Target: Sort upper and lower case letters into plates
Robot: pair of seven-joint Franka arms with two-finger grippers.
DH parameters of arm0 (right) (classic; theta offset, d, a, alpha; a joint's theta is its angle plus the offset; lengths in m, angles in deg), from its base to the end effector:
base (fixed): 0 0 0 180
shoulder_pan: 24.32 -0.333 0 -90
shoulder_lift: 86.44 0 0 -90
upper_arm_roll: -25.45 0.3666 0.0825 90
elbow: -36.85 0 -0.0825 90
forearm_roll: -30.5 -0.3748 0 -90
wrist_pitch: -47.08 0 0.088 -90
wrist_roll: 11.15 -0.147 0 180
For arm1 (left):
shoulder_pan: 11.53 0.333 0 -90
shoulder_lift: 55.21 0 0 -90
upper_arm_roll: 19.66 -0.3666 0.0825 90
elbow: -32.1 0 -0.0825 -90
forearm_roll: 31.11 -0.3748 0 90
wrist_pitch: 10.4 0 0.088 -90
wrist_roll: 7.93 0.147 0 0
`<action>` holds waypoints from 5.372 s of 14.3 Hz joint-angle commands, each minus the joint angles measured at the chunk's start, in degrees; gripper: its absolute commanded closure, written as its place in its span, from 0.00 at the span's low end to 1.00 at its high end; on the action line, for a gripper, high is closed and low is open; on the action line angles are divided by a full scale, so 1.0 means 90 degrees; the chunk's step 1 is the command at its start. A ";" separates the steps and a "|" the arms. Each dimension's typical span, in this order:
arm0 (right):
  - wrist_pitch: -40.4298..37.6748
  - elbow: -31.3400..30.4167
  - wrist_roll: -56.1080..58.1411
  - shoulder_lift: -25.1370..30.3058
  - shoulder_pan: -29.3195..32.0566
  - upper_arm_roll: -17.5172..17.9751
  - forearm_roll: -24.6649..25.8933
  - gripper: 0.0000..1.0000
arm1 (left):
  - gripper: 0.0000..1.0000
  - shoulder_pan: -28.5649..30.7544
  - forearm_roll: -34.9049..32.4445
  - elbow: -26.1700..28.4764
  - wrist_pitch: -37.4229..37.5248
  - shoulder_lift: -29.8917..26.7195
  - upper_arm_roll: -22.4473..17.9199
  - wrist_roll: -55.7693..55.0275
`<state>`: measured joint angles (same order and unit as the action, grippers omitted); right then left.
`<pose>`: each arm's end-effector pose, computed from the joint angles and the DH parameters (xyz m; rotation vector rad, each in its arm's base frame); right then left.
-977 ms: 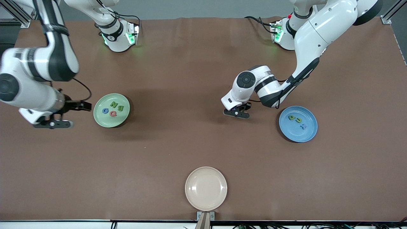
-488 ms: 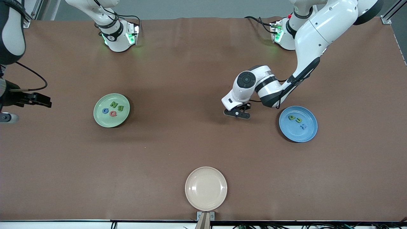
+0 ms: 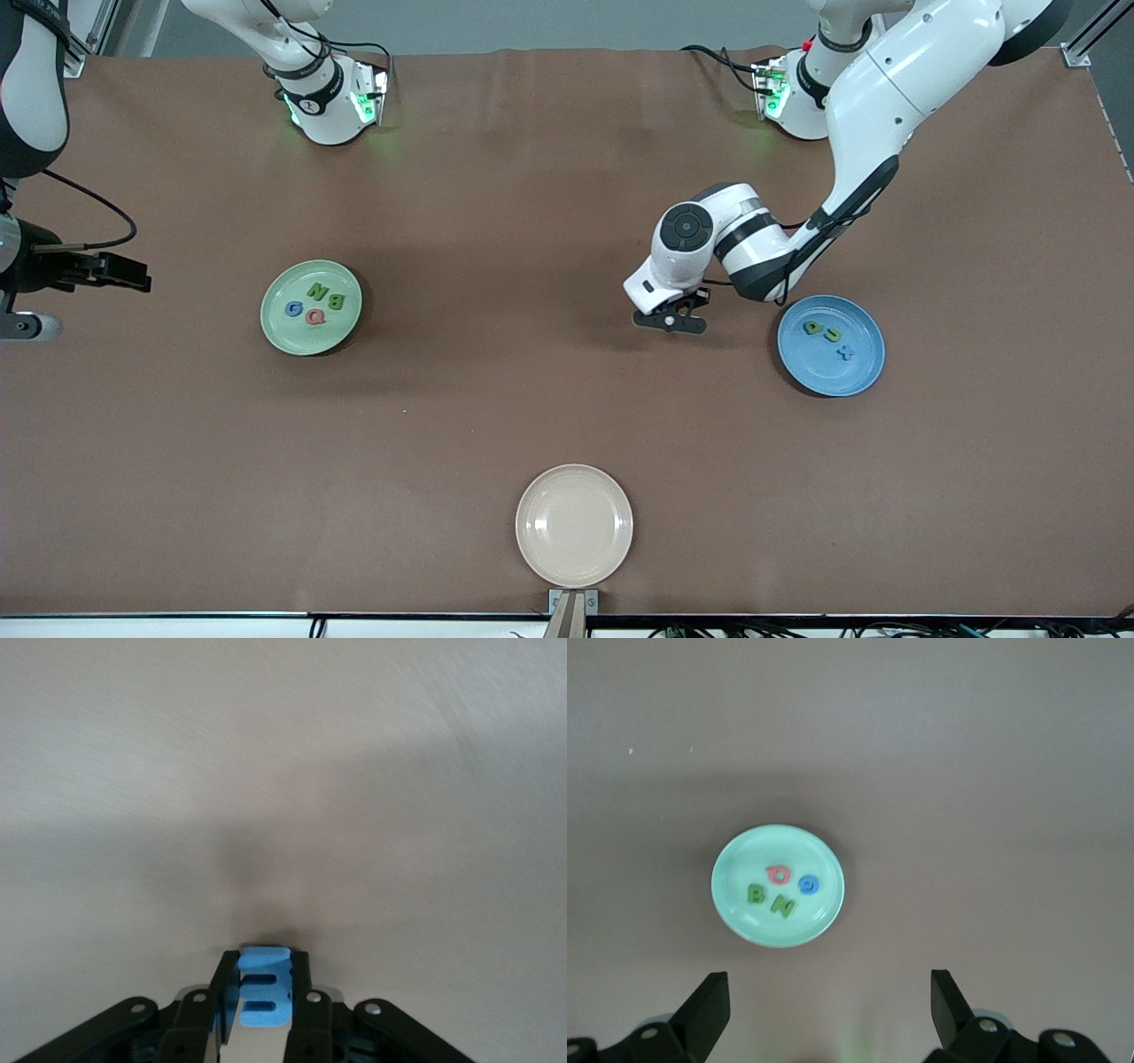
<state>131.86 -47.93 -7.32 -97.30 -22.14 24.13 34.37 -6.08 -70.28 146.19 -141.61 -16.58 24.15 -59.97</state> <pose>0.5883 -0.0452 0.5622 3.0675 0.0092 -0.2980 0.5009 -0.3388 0.1972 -3.0456 0.2696 0.0835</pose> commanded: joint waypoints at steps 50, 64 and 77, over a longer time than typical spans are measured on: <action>-0.1237 -0.0131 0.0121 0.2075 -0.0360 -0.0371 -0.0665 0.00 | 0.00 0.3954 0.0268 -0.0216 0.1161 -0.0941 0.0505 0.4119; -0.1295 -0.0179 0.0112 0.2085 -0.0390 -0.0371 -0.0635 0.00 | 0.00 -0.0382 0.4351 -0.0069 0.2342 -0.4418 -0.5081 0.6788; -0.1344 -0.0189 0.0112 0.2085 -0.0448 -0.0322 -0.0470 0.00 | 0.00 -0.0714 0.4586 -0.1210 0.2567 -0.4517 -0.5414 0.6495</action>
<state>119.76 -49.07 -6.66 -79.32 -25.82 21.20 29.23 -11.97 -29.82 138.68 -120.11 -57.53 -24.04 -1.16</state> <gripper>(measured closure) 0.000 0.000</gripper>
